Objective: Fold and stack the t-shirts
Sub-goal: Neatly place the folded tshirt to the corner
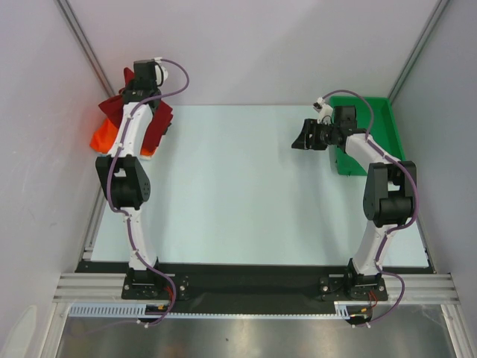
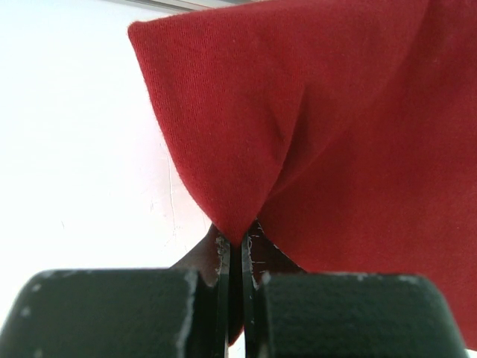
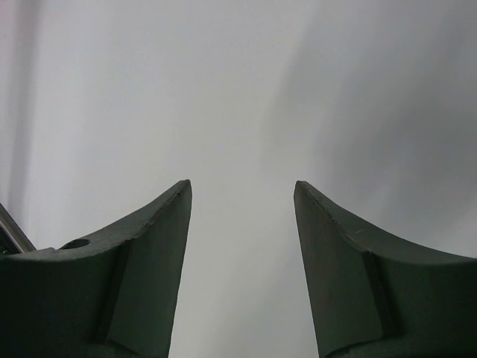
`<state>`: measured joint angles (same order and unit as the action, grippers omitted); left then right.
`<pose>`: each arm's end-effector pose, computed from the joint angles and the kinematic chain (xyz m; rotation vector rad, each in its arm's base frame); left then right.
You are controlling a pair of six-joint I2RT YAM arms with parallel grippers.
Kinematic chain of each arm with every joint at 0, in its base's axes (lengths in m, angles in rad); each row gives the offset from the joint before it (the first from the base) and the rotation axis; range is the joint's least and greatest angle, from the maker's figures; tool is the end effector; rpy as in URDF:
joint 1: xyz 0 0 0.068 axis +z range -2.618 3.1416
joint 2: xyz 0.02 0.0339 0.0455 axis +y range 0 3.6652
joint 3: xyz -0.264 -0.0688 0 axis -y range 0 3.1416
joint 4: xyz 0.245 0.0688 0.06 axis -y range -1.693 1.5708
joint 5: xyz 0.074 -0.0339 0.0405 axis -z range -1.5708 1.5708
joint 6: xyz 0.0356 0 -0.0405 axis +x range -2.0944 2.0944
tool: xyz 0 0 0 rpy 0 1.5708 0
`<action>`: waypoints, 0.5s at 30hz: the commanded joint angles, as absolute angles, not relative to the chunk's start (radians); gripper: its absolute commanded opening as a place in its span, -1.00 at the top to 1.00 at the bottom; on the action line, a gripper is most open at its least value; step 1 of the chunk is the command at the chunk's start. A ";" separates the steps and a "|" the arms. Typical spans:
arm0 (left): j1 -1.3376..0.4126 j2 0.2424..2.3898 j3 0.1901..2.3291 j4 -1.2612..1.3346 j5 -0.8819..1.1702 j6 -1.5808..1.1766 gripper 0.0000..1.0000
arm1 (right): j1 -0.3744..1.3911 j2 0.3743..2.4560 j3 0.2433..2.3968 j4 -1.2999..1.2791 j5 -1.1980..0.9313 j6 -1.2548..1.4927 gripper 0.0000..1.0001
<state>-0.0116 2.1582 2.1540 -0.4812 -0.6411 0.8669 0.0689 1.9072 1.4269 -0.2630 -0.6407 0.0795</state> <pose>0.5025 0.0155 0.3444 0.5177 2.1006 1.1715 0.4252 0.0507 0.2333 -0.3146 2.2429 0.8145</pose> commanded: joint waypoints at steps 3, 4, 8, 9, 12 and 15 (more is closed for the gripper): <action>-0.003 2.109 2.151 -0.413 -0.672 0.893 0.99 | 0.075 1.888 1.437 -0.235 -0.638 0.086 -0.25; -0.003 2.109 2.148 -0.413 -0.667 0.896 0.99 | 0.075 1.888 1.436 -0.235 -0.637 0.086 -0.25; -0.003 2.111 2.077 -0.353 -0.695 0.955 0.99 | 0.078 1.888 1.433 -0.232 -0.637 0.084 -0.25; -0.003 2.112 2.069 -0.341 -0.704 0.963 0.99 | 0.080 1.890 1.433 -0.232 -0.634 0.084 -0.26; 0.035 2.140 2.097 -0.371 -0.703 0.934 0.99 | 0.081 1.893 1.439 -0.230 -0.634 0.084 -0.25; 0.066 2.164 2.126 -0.376 -0.710 0.925 0.99 | 0.083 1.894 1.443 -0.235 -0.630 0.080 -0.26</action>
<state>0.0105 2.1704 2.0777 -0.4271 -0.6540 0.9100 0.0765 1.9072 1.4269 -0.2626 -0.6361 0.0792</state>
